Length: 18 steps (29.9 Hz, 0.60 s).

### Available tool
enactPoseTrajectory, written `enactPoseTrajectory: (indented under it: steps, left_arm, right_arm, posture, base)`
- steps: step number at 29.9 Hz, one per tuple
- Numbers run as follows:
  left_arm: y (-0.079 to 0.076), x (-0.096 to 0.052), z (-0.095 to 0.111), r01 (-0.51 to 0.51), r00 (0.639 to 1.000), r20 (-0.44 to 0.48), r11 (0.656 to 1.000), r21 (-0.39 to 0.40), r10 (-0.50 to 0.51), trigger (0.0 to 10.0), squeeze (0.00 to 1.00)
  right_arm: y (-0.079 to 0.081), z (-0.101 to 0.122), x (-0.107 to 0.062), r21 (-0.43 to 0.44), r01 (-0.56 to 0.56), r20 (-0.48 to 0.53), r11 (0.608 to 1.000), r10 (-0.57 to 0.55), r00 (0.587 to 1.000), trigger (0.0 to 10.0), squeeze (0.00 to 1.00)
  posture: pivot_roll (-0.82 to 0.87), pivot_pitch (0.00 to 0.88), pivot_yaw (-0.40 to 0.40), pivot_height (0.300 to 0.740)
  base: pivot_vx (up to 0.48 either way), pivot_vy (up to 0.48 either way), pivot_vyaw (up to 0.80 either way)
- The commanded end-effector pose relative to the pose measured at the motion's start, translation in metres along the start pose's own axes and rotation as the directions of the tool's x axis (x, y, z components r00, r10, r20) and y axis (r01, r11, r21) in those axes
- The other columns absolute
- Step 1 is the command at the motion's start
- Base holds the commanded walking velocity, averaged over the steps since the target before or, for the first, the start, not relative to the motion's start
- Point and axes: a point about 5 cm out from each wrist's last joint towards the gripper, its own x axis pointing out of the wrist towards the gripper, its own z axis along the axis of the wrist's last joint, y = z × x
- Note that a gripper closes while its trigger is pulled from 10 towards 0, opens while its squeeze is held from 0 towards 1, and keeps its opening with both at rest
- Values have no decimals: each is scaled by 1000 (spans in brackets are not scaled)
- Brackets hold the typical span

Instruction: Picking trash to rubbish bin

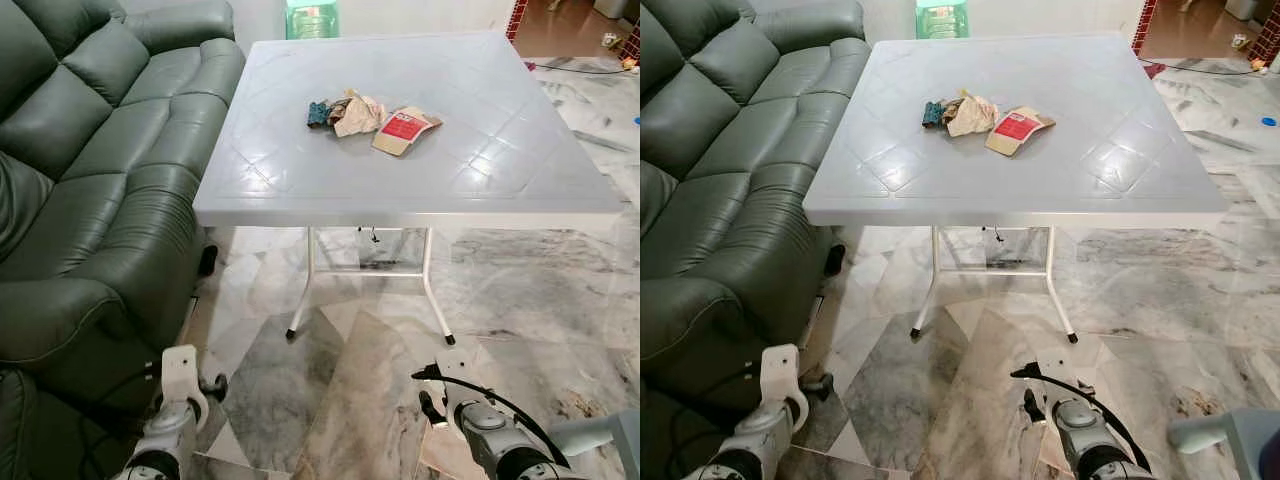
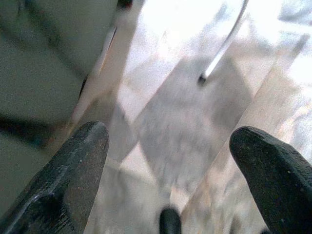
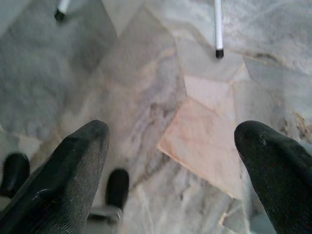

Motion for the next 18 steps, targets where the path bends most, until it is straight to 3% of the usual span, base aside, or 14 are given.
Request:
enactPoseTrajectory:
  steps: [1,5,9,10,14,15,18]
  left_arm:
    - [1,1,12,24,998,59,1000,9,-25,10000,0]
    - [-7,0,22,85,985,147,996,31,-88,10000,0]
    - [-9,-3,26,87,971,225,996,8,-86,10000,0]
    - [-10,-8,34,81,947,310,997,17,-83,10000,0]
    - [-9,-21,49,14,895,445,998,56,-38,10000,0]
    - [-11,-34,60,27,848,527,999,43,-46,10000,0]
    - [-15,-49,75,32,800,596,998,62,-63,10000,0]
  right_arm:
    - [-2,15,1,41,-11,78,999,8,997,10000,0]
    - [-8,28,-1,38,-31,180,999,23,983,10000,0]
    - [-16,41,-4,20,-24,273,1000,18,962,10000,0]
    - [-21,50,-7,10,-27,337,1000,22,941,10000,0]
    - [-31,64,-14,11,-19,415,1000,12,910,10000,0]
    - [-35,75,-21,2,-21,468,1000,18,884,10000,0]
    - [-34,93,-31,24,-38,539,999,19,842,10000,0]
  posture:
    - [-5,51,28,740]
    - [-5,58,29,740]
    - [-10,62,34,740]
    - [-11,65,36,740]
    - [-5,72,32,740]
    - [-2,75,29,740]
    - [0,78,26,740]
  base:
    - [0,0,0]
    - [0,0,0]
    - [0,0,0]
    - [0,0,0]
    - [0,0,0]
    - [0,0,0]
    - [0,0,0]
